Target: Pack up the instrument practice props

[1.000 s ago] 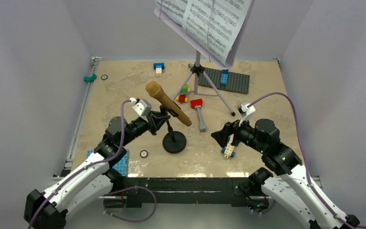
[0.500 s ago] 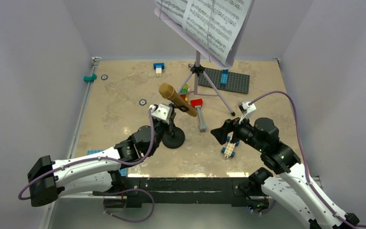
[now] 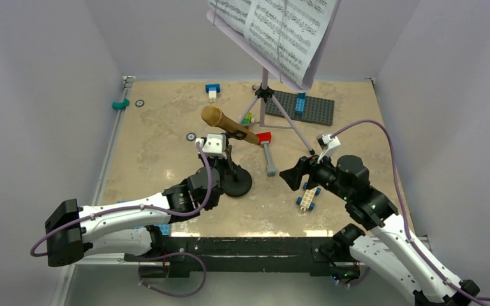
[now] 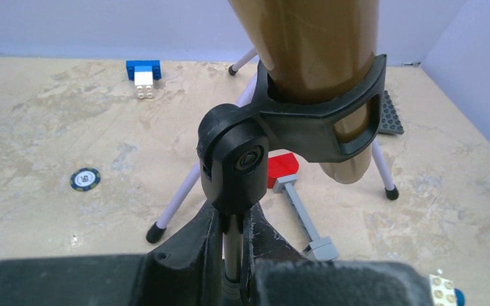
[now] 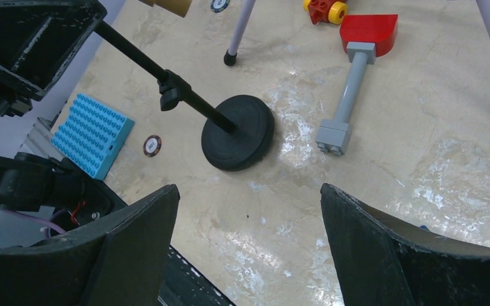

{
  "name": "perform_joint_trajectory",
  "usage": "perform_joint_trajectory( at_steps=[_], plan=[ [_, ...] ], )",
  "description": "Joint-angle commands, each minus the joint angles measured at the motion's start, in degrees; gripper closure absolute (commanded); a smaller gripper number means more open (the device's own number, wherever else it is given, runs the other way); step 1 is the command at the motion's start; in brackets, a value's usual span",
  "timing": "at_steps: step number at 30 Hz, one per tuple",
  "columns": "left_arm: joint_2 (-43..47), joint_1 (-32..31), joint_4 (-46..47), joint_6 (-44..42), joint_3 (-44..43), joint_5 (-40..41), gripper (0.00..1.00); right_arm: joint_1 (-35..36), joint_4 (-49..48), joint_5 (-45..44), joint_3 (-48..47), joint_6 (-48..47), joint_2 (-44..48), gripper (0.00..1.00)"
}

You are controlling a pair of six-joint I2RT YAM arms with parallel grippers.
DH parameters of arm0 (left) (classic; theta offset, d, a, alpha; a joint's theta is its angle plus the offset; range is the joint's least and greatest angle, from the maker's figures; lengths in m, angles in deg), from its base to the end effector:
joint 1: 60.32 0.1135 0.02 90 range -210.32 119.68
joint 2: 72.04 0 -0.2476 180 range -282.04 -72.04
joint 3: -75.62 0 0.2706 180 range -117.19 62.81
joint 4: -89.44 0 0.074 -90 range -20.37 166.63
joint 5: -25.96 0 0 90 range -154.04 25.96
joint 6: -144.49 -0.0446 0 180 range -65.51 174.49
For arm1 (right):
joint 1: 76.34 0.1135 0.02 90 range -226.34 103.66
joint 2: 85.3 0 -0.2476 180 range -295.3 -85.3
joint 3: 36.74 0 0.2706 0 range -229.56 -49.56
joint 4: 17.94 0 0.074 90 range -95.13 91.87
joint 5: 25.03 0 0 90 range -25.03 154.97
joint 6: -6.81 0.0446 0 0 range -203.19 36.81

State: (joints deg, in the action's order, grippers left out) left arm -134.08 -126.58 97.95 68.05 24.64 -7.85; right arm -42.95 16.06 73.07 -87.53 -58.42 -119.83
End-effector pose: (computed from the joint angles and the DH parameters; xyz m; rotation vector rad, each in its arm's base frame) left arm 0.1419 -0.2306 0.2759 -0.0195 1.6031 -0.2915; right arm 0.1538 0.1089 0.2936 -0.2483 1.9470 0.8168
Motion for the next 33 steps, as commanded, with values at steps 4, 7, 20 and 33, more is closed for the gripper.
perform_joint_trajectory(
  at_steps=[4,7,20,33],
  plan=[
    [0.06,-0.53,-2.28,10.40,-3.90,1.98,1.00,0.19,-4.75,0.67,1.72,1.58,-1.41,0.14],
    [0.36,-0.54,-3.73,10.39,-3.75,0.37,0.96,0.18,-5.16,0.69,2.49,1.59,-1.35,0.14],
    [-1.06,-1.60,-6.91,9.12,-4.79,-7.33,0.67,0.19,-4.57,1.57,4.33,1.68,-0.33,0.14],
    [6.34,-1.79,-7.99,10.43,-0.84,-10.57,0.10,0.14,-6.86,7.71,6.26,3.02,-2.16,0.12]
  ],
)
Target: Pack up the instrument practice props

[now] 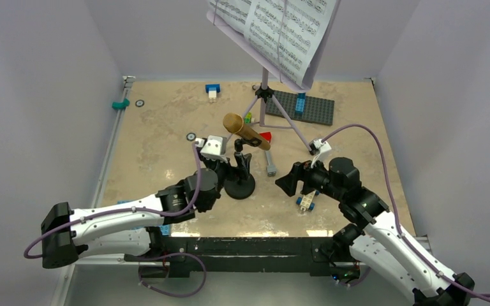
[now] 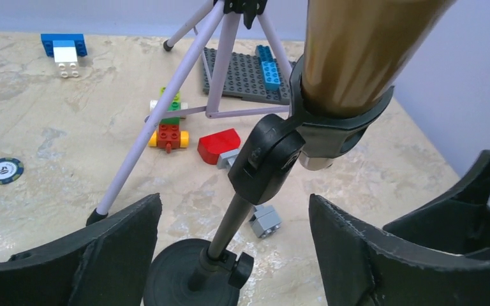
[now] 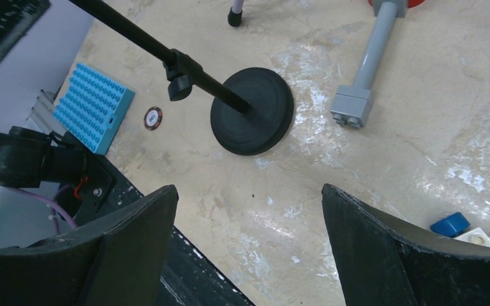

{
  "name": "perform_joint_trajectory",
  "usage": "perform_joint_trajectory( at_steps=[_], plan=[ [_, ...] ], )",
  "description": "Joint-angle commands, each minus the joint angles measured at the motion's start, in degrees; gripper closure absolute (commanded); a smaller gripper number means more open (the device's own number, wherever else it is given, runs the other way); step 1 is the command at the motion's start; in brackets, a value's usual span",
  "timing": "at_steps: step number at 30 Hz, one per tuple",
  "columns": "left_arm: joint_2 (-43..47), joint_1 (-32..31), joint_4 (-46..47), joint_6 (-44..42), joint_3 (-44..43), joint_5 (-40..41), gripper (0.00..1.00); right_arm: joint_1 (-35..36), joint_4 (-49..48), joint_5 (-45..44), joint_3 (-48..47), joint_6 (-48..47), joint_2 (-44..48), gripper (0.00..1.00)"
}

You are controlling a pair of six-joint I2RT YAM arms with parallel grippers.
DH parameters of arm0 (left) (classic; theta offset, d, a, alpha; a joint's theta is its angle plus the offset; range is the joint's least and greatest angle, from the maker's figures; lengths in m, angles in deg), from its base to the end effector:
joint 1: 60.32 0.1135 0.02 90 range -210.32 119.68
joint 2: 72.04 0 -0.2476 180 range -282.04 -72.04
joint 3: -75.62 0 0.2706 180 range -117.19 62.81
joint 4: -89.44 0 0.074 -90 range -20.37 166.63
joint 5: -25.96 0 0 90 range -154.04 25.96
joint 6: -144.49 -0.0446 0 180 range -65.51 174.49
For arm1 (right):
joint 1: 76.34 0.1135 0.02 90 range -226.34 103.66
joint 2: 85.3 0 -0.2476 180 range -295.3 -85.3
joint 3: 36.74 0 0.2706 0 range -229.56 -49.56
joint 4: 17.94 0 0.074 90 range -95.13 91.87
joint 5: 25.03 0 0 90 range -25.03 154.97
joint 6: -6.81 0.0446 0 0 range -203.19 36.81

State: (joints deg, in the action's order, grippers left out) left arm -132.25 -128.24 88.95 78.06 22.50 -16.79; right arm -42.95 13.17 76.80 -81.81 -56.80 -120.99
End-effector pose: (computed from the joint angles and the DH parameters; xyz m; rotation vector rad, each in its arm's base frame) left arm 0.1314 -0.2369 0.2812 0.0357 1.6850 -0.5068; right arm 0.1579 0.1150 0.2585 -0.2680 2.0310 0.8740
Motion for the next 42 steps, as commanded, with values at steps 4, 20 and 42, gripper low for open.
perform_joint_trajectory(
  at_steps=[4,20,42],
  plan=[
    [9.20,0.25,4.91,-4.38,5.12,-5.59,0.05,0.18,-6.73,6.18,0.94,2.20,-2.53,0.12],
    [9.78,14.49,8.44,-9.80,6.67,-39.73,0.27,0.18,-12.55,7.84,1.54,3.81,-6.98,0.12],
    [2.24,20.06,15.50,-11.88,4.76,-46.54,0.64,0.13,-17.16,9.51,1.21,5.28,-12.35,0.13]
  ],
)
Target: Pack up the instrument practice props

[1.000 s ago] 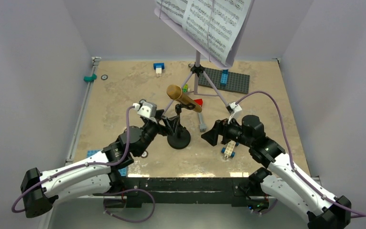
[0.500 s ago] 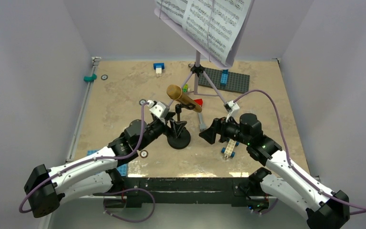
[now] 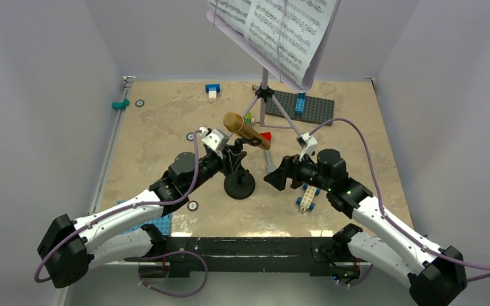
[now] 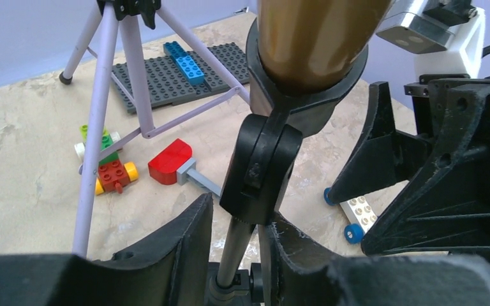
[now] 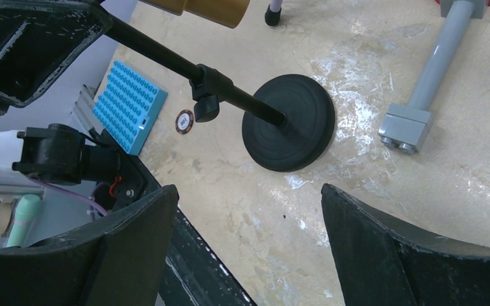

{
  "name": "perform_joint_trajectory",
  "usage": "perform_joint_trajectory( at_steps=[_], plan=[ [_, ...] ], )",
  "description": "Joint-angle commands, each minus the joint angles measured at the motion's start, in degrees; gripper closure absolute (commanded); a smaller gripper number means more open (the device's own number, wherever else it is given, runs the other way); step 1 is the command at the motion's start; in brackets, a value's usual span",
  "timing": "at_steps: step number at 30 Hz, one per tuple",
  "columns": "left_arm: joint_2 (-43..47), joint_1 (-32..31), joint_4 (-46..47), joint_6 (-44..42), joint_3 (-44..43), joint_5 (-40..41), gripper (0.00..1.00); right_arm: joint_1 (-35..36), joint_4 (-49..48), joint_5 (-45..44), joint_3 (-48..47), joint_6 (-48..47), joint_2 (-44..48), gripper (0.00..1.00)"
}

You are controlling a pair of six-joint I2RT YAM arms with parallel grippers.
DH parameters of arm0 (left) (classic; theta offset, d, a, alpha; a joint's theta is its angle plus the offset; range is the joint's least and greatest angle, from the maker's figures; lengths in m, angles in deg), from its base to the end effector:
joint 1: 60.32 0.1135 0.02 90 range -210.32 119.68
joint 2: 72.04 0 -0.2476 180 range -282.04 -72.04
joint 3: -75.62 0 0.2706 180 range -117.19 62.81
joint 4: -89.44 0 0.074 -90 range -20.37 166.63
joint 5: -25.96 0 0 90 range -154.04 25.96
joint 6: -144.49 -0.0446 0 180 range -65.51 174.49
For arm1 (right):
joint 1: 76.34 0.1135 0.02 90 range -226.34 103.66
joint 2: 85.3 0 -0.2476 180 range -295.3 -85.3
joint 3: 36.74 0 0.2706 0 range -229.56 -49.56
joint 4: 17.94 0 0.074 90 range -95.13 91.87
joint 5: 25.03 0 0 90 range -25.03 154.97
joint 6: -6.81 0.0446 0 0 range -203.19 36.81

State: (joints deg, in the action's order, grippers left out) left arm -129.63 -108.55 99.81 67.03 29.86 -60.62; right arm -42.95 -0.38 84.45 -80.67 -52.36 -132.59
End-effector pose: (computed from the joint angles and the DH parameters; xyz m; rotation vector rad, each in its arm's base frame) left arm 0.1823 -0.2001 0.2640 0.4601 1.5860 -0.7714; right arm 0.1843 0.1393 0.2381 -0.2886 2.0486 1.0504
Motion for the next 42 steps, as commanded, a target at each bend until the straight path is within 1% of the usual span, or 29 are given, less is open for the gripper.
perform_joint_trajectory(
  at_steps=[1,3,6,9,15,19,25,27,33,38,42],
  plan=[
    [-0.49,0.41,4.93,-0.77,-2.50,-2.98,0.66,0.16,-4.02,2.01,0.05,1.02,-1.05,0.13],
    [-0.81,0.41,5.45,-0.48,-2.34,-3.15,0.70,0.14,-4.48,2.52,0.09,1.52,-1.71,0.13],
    [-1.11,0.41,6.41,-0.06,-2.03,-4.47,0.83,0.18,-7.08,2.98,0.32,2.46,-2.78,0.13],
    [-1.39,0.41,6.15,-0.22,-1.98,-4.69,1.00,0.19,-10.02,3.33,0.88,3.65,-4.03,0.14],
    [-1.14,0.09,6.26,1.14,-0.43,-3.68,1.00,0.19,-16.83,4.15,2.40,7.08,-8.11,0.20],
    [-0.70,-2.33,5.44,0.08,0.32,3.67,1.00,0.26,-20.65,4.80,2.91,8.82,-10.80,0.24],
    [-1.92,-8.73,5.37,-2.94,0.00,14.73,1.00,0.43,-27.66,6.60,3.19,12.20,-15.64,0.28],
    [-2.30,-9.52,5.49,-2.81,0.03,16.57,1.00,0.74,-29.33,7.59,2.74,12.89,-17.76,0.32],
    [-2.54,-10.72,5.38,-1.92,0.51,21.27,1.00,1.62,-30.31,8.86,1.20,12.84,-21.09,0.40],
    [-3.46,-11.54,4.37,-1.39,-0.36,24.28,1.00,2.24,-32.29,9.41,0.56,13.26,-23.49,0.41],
    [-4.50,-13.22,2.99,-1.71,-1.42,26.92,1.00,2.62,-34.22,9.43,-0.22,13.75,-25.19,0.39]
  ],
)
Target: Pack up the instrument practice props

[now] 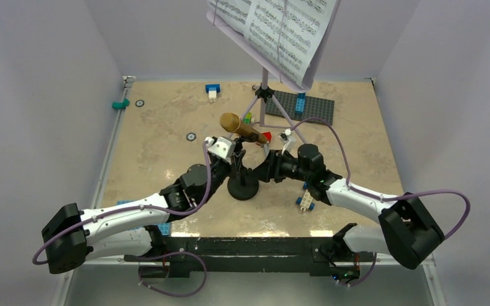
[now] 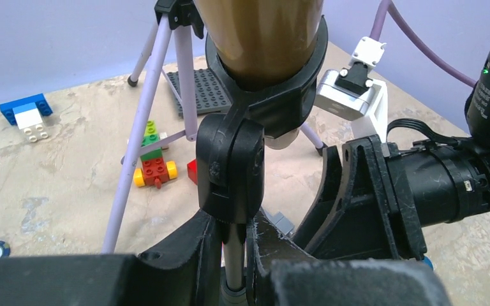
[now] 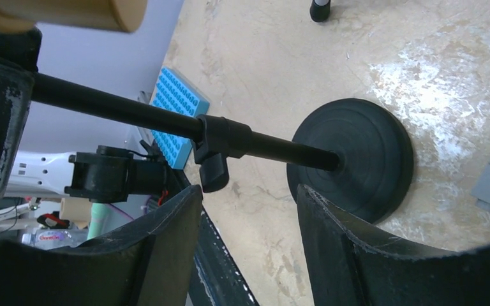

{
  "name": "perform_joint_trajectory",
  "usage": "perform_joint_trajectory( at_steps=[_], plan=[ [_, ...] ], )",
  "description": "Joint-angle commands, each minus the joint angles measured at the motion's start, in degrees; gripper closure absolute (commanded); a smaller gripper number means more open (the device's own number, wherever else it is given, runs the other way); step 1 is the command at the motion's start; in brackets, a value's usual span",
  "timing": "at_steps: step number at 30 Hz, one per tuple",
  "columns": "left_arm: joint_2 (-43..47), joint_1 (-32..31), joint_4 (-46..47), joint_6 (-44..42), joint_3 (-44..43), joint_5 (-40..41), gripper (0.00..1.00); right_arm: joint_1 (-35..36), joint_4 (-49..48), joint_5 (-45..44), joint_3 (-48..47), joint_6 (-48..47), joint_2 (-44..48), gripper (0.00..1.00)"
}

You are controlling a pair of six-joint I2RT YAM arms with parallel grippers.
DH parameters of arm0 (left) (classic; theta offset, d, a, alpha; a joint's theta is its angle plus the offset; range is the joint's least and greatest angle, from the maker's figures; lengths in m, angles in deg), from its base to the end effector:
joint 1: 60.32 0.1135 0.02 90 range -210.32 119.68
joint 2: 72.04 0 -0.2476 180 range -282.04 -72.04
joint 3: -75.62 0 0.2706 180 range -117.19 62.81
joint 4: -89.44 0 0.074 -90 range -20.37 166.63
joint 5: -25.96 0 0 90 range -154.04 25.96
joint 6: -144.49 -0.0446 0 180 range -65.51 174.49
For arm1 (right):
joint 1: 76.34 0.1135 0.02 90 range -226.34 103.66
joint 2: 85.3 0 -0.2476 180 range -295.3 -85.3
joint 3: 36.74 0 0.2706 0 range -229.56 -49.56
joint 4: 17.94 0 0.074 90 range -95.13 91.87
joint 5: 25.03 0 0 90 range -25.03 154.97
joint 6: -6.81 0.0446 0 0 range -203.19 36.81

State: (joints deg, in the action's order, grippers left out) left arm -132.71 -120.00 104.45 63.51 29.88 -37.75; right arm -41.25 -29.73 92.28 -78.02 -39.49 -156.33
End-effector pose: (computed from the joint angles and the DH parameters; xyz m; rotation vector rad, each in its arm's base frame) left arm 0.1555 -0.2267 0.2598 0.3371 1.5634 -0.5797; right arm 0.2194 0.1792 0.1783 -0.2087 2.0869 1.3408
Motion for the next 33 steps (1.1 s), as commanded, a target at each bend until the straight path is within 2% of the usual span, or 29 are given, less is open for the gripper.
perform_joint_trajectory(
  at_steps=[1,8,20,22,23,29,33],
  plan=[
    [-1.73,-2.22,-1.84,1.69,-1.71,4.81,1.00,0.94,-5.56,1.68,-3.01,1.08,-1.99,0.39],
    [-4.94,-5.19,-2.32,0.04,-3.60,7.26,1.00,0.94,-10.14,3.23,-3.64,2.10,-4.70,0.40],
    [-5.61,-5.36,-2.24,0.11,-3.47,8.17,1.00,0.94,-6.37,2.92,-2.87,-5.16,-3.40,0.80],
    [-5.61,-5.36,-2.24,0.46,-3.21,7.98,1.00,0.94,-5.35,2.74,-3.18,-7.59,-3.21,0.90],
    [-5.61,-5.36,-2.33,0.58,-3.00,7.98,1.00,0.90,-5.22,2.59,-3.22,-8.94,-3.12,0.98],
    [-5.17,-5.36,-3.41,1.91,-2.14,7.86,1.00,1.64,-2.49,-2.19,-2.99,-16.86,-1.12,1.00],
    [-5.17,-5.36,-4.77,2.53,-2.23,7.90,1.00,5.19,-2.47,-13.97,0.34,-25.78,4.02,1.00]
  ],
)
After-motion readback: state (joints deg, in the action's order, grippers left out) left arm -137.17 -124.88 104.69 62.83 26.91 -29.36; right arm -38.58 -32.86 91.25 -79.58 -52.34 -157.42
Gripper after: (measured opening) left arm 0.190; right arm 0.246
